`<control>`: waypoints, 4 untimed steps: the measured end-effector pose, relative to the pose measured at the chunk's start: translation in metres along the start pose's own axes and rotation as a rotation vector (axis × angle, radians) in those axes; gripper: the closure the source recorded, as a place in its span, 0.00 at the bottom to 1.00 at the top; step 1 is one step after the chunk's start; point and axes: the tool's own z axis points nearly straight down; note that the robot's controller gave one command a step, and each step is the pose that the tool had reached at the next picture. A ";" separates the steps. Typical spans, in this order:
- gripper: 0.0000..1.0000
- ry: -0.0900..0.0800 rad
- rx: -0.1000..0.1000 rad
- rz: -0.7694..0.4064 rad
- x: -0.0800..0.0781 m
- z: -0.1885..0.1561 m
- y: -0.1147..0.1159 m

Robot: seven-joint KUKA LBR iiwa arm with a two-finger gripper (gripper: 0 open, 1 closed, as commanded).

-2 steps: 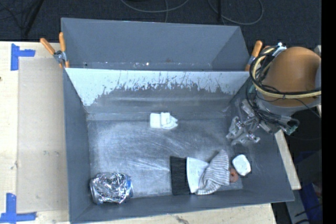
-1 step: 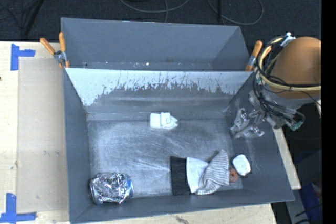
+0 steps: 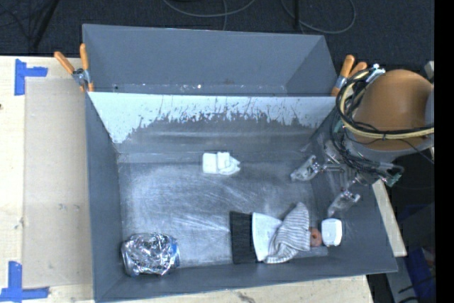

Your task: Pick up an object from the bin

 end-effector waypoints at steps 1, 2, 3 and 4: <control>0.00 0.000 0.000 0.001 0.000 0.000 0.000; 1.00 0.010 0.007 -0.266 0.006 0.028 0.015; 1.00 0.010 0.007 -0.266 0.006 0.028 0.015; 1.00 0.009 0.007 -0.267 0.006 0.027 0.016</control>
Offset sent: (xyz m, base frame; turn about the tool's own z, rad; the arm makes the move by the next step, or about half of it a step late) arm -0.0165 0.0123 -0.0347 -0.2687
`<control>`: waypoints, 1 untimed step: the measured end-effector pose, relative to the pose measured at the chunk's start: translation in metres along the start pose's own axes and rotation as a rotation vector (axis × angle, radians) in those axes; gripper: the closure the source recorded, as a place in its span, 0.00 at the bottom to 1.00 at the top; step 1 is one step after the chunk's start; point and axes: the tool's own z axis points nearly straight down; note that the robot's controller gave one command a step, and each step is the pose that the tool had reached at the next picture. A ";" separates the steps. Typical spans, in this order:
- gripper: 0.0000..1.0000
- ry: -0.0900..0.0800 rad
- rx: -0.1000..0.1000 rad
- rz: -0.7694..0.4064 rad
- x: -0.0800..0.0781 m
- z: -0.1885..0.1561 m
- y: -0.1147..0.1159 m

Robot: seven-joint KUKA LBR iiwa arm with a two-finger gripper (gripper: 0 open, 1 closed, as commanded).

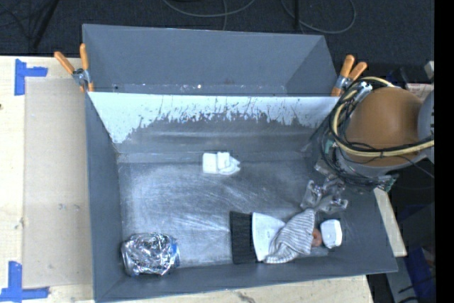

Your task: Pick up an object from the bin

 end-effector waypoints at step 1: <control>1.00 -0.012 0.003 -0.157 -0.020 -0.032 -0.004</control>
Offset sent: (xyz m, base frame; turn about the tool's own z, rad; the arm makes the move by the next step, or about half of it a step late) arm -0.0261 0.0046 0.1303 -0.0236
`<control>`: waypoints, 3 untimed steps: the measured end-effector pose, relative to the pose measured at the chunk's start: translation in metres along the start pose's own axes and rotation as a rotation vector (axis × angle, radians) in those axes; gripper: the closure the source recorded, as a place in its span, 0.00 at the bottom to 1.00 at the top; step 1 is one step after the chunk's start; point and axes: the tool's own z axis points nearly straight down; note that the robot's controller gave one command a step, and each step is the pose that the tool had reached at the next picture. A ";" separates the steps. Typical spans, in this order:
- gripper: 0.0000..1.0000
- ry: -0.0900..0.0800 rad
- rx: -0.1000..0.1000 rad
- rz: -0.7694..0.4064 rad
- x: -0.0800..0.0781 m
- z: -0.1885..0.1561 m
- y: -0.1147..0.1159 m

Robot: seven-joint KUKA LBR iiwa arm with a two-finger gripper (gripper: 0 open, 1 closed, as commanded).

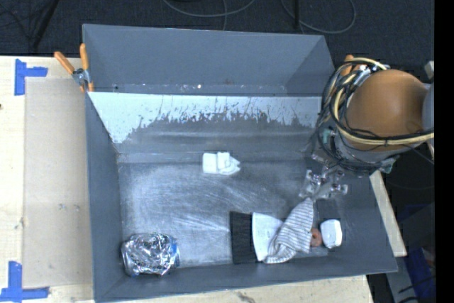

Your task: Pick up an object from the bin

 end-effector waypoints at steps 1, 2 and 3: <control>1.00 -0.001 -0.013 -0.215 0.007 -0.016 0.012; 1.00 -0.001 0.003 -0.083 0.002 -0.014 0.001; 1.00 -0.001 -0.007 -0.198 0.007 -0.125 0.022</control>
Offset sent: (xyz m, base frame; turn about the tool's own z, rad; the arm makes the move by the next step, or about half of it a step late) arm 0.0089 0.0043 -0.0329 0.0387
